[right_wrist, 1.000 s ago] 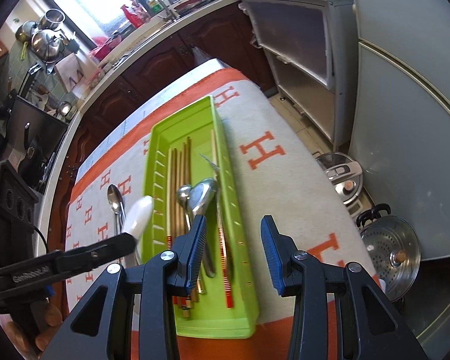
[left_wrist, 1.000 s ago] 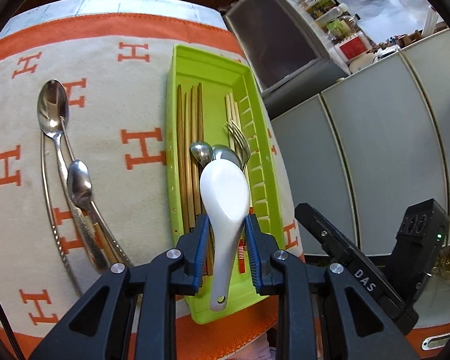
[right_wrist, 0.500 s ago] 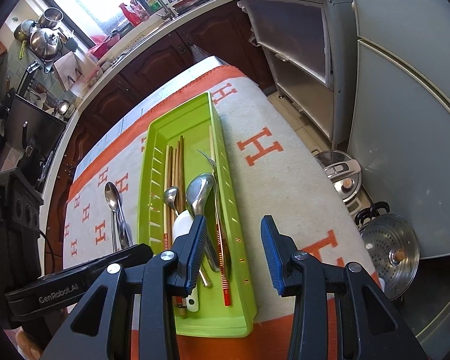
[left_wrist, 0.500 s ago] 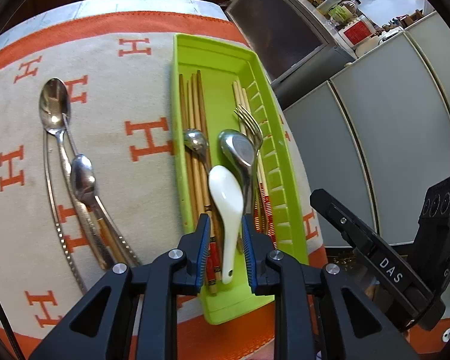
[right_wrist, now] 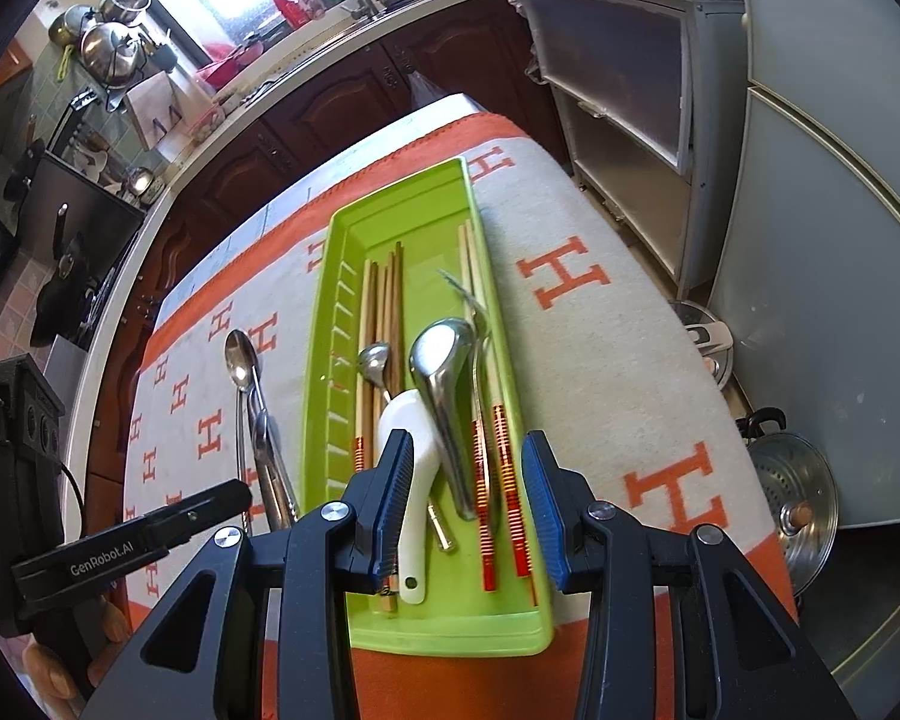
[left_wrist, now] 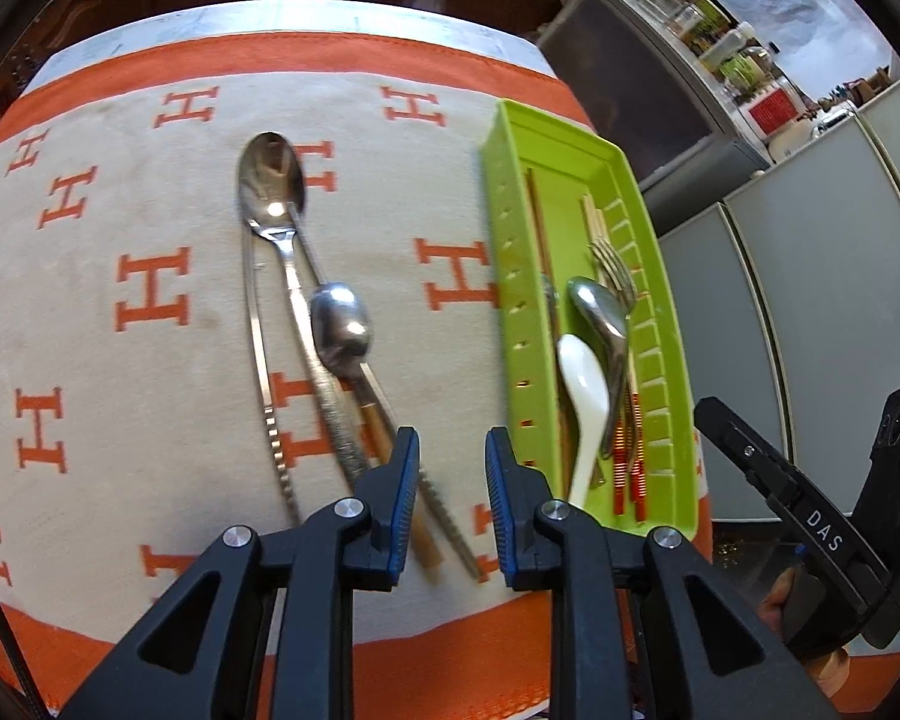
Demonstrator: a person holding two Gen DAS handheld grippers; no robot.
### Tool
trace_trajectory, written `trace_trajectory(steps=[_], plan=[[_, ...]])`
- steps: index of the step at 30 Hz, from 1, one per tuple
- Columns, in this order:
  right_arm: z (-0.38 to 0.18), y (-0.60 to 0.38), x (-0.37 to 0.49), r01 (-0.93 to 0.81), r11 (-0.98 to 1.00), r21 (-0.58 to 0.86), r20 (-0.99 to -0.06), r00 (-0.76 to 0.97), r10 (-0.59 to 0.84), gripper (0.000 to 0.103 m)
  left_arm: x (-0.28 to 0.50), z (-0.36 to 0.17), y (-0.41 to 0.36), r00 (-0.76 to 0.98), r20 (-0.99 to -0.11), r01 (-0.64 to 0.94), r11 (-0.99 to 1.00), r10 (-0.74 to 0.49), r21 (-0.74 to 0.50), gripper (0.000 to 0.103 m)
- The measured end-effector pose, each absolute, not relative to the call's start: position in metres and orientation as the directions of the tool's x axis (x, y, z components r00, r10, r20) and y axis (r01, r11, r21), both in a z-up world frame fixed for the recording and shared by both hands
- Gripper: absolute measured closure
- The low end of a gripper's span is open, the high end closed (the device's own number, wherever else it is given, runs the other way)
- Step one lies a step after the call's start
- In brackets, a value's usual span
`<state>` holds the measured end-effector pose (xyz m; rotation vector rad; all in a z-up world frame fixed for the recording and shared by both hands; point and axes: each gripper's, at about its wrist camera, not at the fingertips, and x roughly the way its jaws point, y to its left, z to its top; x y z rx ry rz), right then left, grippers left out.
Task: Organize utensils
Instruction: 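Grasp the small steel spoon with the right tool while the left moves toward the steel chopsticks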
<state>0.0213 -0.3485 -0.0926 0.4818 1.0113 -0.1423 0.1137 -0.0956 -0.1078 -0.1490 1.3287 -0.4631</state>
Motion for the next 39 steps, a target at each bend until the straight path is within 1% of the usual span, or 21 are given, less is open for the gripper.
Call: trace_trajectory(steps=[11, 17, 24, 27, 32, 35, 39], plan=[[-0.087, -0.328, 0.023, 0.293, 0.911, 0.291, -0.852, 0.513, 0.107, 0.065, 0.106, -0.104, -0.066, 0.217, -0.904, 0.209, 0.922, -0.368, -0.325, 0.082], [-0.073, -0.304, 0.032, 0.224, 0.938, 0.264, -0.852, 0.51, 0.118, 0.065, 0.112, -0.1, -0.04, 0.257, -0.9, 0.168, 0.933, -0.353, -0.318, 0.081], [-0.056, -0.252, 0.058, 0.079, 0.963, 0.259, -0.849, 0.494, 0.188, 0.065, 0.117, -0.113, -0.004, 0.247, -0.906, 0.089, 0.939, -0.344, -0.332, 0.081], [-0.055, -0.229, 0.073, 0.014, 0.96, 0.279, -0.854, 0.462, 0.242, 0.065, 0.118, -0.117, 0.006, 0.244, -0.906, 0.07, 0.939, -0.345, -0.338, 0.081], [-0.065, -0.198, 0.101, -0.035, 0.958, 0.284, -0.881, 0.384, 0.275, 0.065, 0.121, -0.122, 0.016, 0.24, -0.905, 0.058, 0.936, -0.352, -0.348, 0.081], [-0.078, -0.185, 0.115, -0.05, 0.957, 0.285, -0.9, 0.33, 0.285, 0.068, 0.122, -0.125, 0.02, 0.232, -0.903, 0.052, 0.932, -0.361, -0.36, 0.081], [-0.104, -0.176, 0.127, -0.034, 0.948, 0.317, -0.922, 0.224, 0.316, 0.076, 0.123, -0.13, 0.025, 0.223, -0.899, 0.039, 0.925, -0.377, -0.378, 0.081]])
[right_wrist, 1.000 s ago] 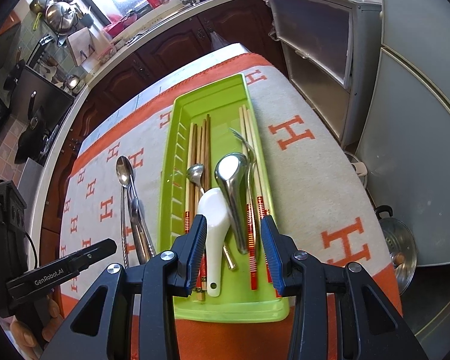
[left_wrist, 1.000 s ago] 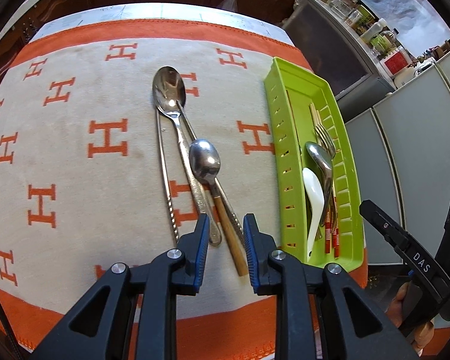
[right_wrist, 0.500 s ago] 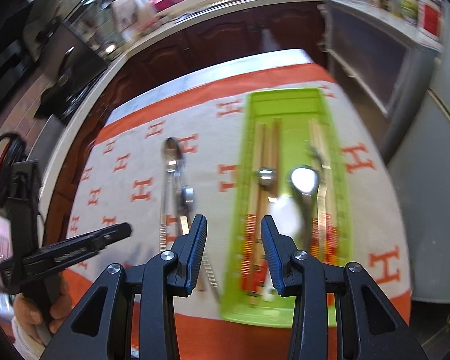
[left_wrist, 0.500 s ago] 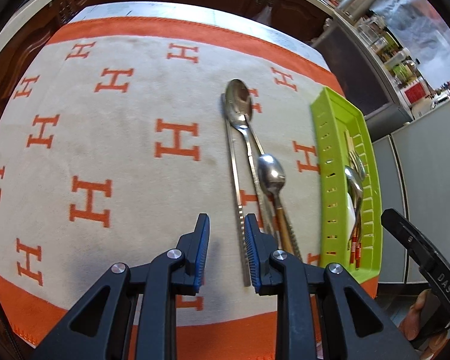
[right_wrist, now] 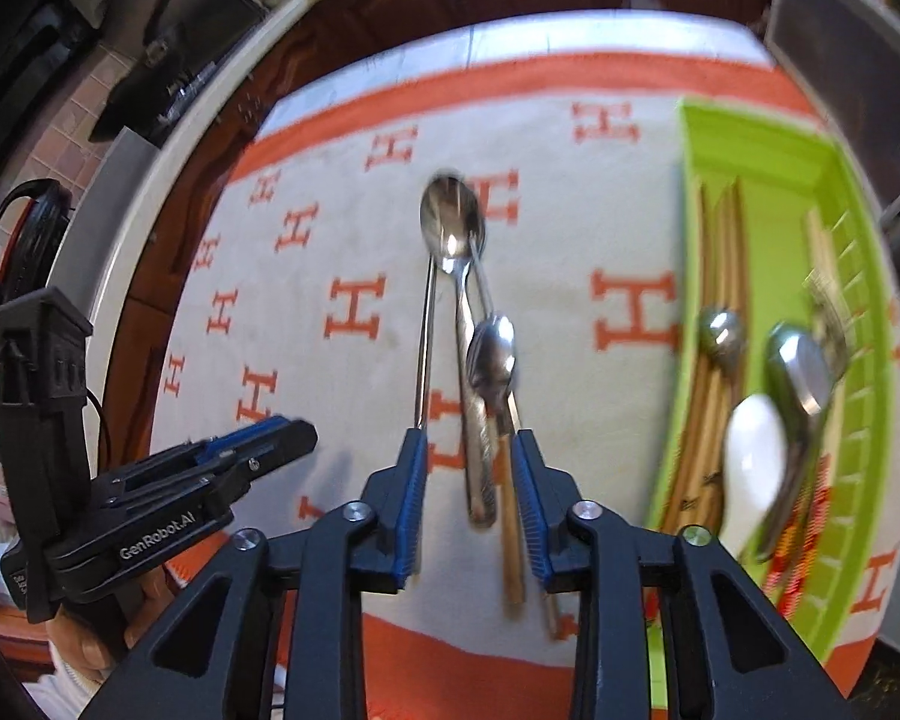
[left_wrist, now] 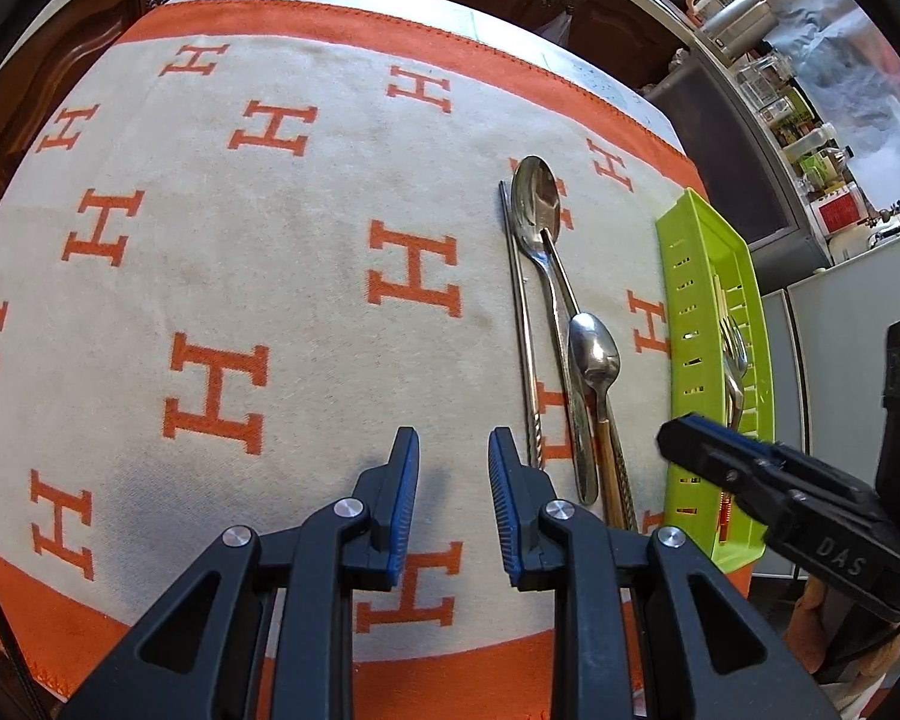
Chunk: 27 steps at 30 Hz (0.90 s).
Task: Organize utensils
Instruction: 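Grasp the small steel spoon with the right tool while the left moves toward the steel chopsticks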
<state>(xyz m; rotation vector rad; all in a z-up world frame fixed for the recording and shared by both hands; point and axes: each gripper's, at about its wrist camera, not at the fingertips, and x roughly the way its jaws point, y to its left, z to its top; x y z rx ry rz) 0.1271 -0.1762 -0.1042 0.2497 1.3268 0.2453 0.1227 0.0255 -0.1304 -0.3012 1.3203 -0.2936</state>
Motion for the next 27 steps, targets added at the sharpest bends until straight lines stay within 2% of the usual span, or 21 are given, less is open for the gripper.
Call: trace_trajectory(steps=[6, 11, 16, 20, 27], plan=[[-0.132, -0.176, 0.126, 0.015, 0.939, 0.345, -0.932, 0.126, 0.34, 0.085, 0.123, -0.136, 0.034, 0.217, -0.895, 0.025, 0.918, -0.39, -0.395, 0.081], [-0.144, -0.174, 0.123, 0.035, 0.949, 0.312, -0.946, 0.107, 0.307, 0.085, 0.123, -0.141, 0.036, 0.207, -0.892, 0.017, 0.914, -0.401, -0.406, 0.081], [-0.155, -0.165, 0.125, 0.03, 0.964, 0.264, -0.961, 0.087, 0.261, 0.085, 0.121, -0.143, 0.037, 0.205, -0.89, 0.015, 0.91, -0.408, -0.414, 0.081], [-0.164, -0.159, 0.13, 0.032, 0.977, 0.212, -0.974, 0.085, 0.209, 0.092, 0.12, -0.143, 0.039, 0.206, -0.888, 0.01, 0.909, -0.41, -0.418, 0.081], [-0.165, -0.143, 0.14, -0.022, 0.994, 0.107, -0.985, 0.131, 0.109, 0.092, 0.119, -0.146, 0.042, 0.204, -0.887, 0.005, 0.907, -0.414, -0.422, 0.081]])
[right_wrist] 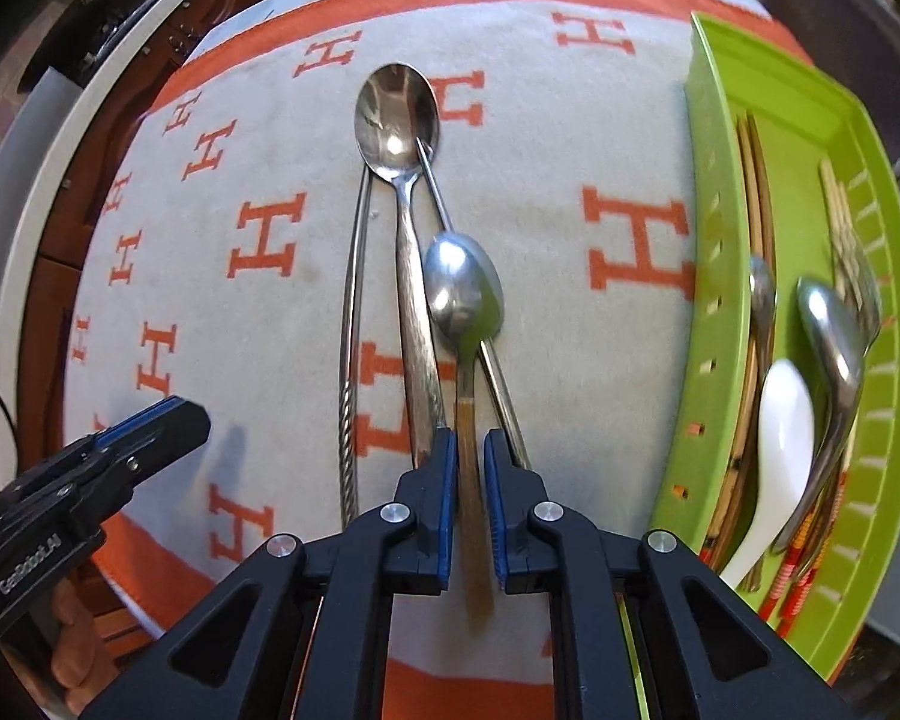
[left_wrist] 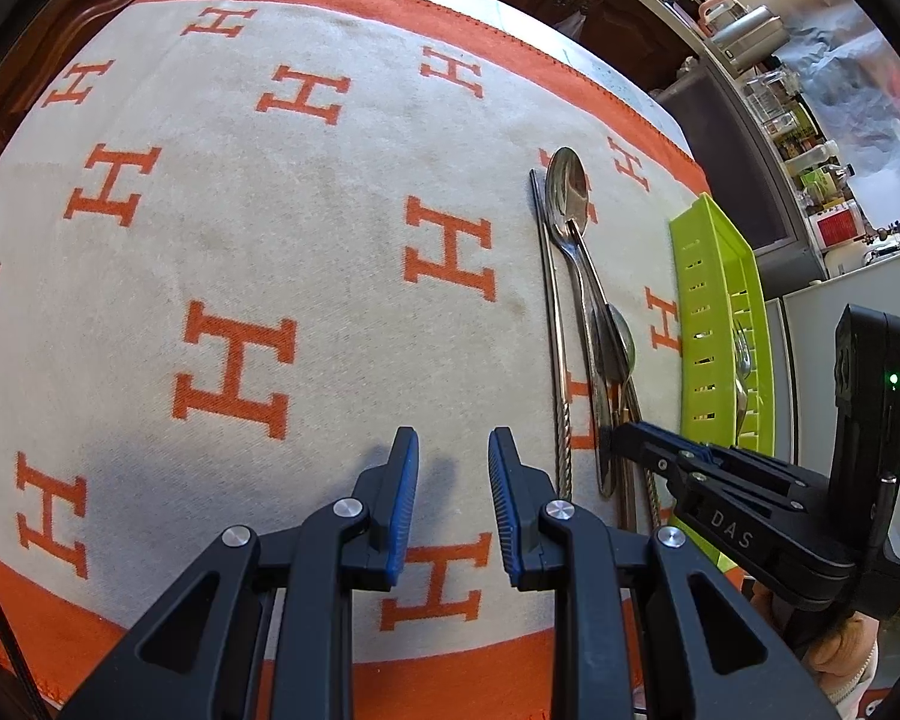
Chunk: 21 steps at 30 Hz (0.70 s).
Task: Organize utensils
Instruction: 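Grasp the small steel spoon with the right tool while the left moves toward the steel chopsticks, then carry the small spoon toward the tray with the right tool while the left grasps a steel chopstick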
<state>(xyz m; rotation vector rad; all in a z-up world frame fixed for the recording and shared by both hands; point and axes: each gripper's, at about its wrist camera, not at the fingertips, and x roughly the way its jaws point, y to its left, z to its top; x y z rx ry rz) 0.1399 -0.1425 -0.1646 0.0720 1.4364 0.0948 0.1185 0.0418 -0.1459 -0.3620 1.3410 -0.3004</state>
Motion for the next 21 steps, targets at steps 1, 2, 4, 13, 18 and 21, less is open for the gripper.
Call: trace_trajectory(steps=[1, 2, 4, 13, 18, 21], plan=[[-0.163, -0.14, 0.143, -0.031, 0.996, 0.081, -0.986, 0.144, 0.085, 0.092, 0.118, -0.146, 0.042, 0.204, -0.887, 0.004, 0.906, -0.414, -0.422, 0.081], [-0.164, -0.139, 0.145, -0.037, 0.998, 0.056, -0.987, 0.149, 0.061, 0.092, 0.118, -0.146, 0.042, 0.203, -0.887, 0.004, 0.906, -0.415, -0.423, 0.081], [-0.164, -0.136, 0.15, -0.047, 0.998, 0.032, -0.985, 0.165, 0.039, 0.092, 0.118, -0.147, 0.042, 0.202, -0.886, 0.003, 0.905, -0.417, -0.425, 0.081], [-0.165, -0.124, 0.166, -0.041, 0.998, -0.041, -0.965, 0.261, -0.029, 0.092, 0.121, -0.152, 0.045, 0.191, -0.887, -0.008, 0.903, -0.421, -0.43, 0.081], [-0.166, -0.122, 0.172, -0.023, 0.999, -0.048, -0.945, 0.324, -0.038, 0.096, 0.122, -0.157, 0.046, 0.185, -0.887, -0.012, 0.901, -0.424, -0.433, 0.081], [-0.165, -0.137, 0.172, 0.015, 0.998, 0.061, -0.942, 0.332, 0.053, 0.097, 0.122, -0.157, 0.047, 0.188, -0.886, -0.013, 0.901, -0.424, -0.434, 0.081]])
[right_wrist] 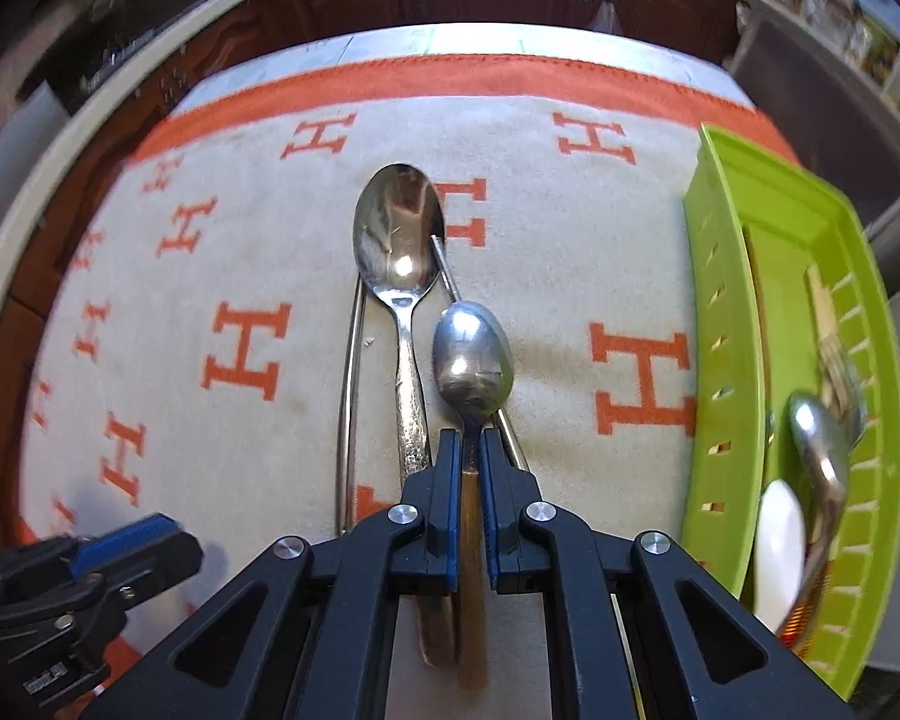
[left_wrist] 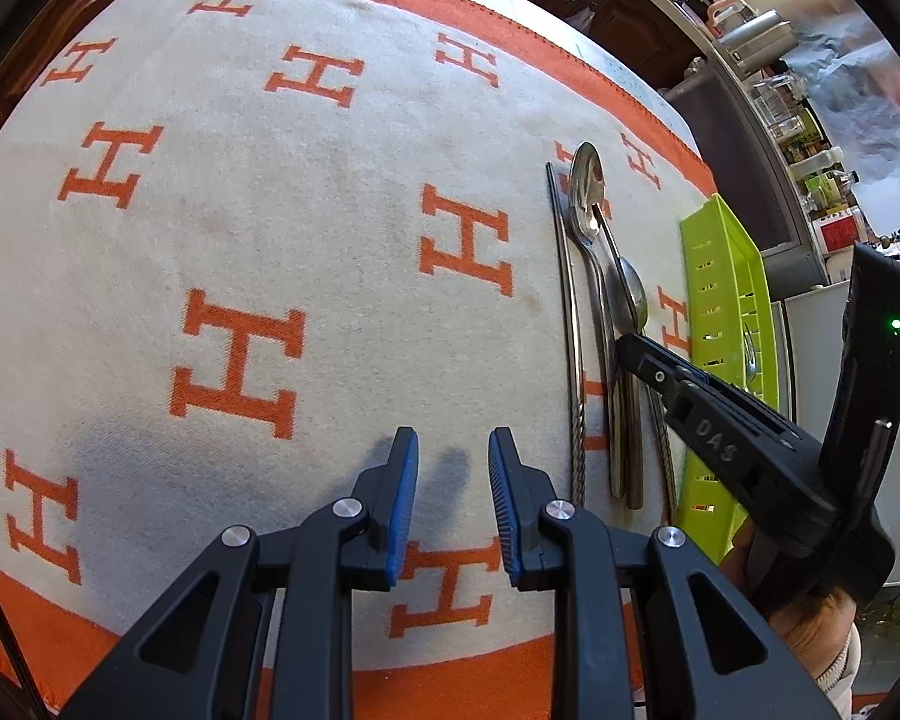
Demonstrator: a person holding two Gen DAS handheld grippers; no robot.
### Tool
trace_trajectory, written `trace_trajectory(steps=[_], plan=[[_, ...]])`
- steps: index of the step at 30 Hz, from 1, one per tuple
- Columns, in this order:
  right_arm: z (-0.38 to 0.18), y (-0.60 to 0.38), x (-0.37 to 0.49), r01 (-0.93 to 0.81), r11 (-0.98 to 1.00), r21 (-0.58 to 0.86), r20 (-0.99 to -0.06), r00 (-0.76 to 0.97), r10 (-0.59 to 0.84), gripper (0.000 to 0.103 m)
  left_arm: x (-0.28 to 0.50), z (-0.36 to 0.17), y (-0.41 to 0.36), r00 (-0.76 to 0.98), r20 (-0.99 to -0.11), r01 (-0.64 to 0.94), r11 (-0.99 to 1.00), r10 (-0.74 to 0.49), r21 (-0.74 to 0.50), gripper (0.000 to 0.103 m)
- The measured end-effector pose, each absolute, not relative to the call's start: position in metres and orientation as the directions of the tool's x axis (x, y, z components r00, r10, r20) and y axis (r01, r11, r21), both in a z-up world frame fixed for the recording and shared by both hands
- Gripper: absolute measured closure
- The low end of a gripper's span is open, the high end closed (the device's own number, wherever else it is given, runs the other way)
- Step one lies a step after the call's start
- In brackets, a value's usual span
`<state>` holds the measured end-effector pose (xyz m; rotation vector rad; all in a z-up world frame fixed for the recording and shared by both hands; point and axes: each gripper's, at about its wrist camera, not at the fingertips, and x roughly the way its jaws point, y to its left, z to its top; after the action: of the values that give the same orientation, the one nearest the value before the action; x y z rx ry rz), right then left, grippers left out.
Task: Organize utensils
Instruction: 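Carry the small spoon toward the tray with the right tool while the left grasps a steel chopstick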
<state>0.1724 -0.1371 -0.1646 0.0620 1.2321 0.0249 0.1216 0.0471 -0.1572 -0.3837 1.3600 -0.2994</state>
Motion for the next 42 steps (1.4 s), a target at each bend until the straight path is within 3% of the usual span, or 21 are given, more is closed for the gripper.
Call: trace_trajectory(steps=[7, 17, 26, 42], plan=[[-0.164, -0.181, 0.162, 0.1, 0.942, 0.32, -0.909, 0.313, 0.275, 0.097, 0.123, -0.16, 0.045, 0.179, -0.888, -0.012, 0.902, -0.423, -0.432, 0.081], [-0.115, -0.224, 0.121, 0.122, 0.885, 0.45, -0.837, 0.404, 0.37, 0.097, 0.122, -0.155, 0.029, 0.172, -0.898, 0.024, 0.913, -0.405, -0.407, 0.081], [-0.07, -0.291, 0.091, 0.184, 0.917, 0.354, -0.847, 0.48, 0.23, 0.097, 0.126, -0.152, 0.002, 0.162, -0.915, 0.068, 0.929, -0.37, -0.363, 0.081], [-0.106, -0.343, 0.132, 0.273, 0.947, 0.168, -0.9, 0.435, 0.034, 0.097, 0.168, -0.155, -0.048, 0.188, -0.956, 0.116, 0.971, -0.226, -0.207, 0.081]])
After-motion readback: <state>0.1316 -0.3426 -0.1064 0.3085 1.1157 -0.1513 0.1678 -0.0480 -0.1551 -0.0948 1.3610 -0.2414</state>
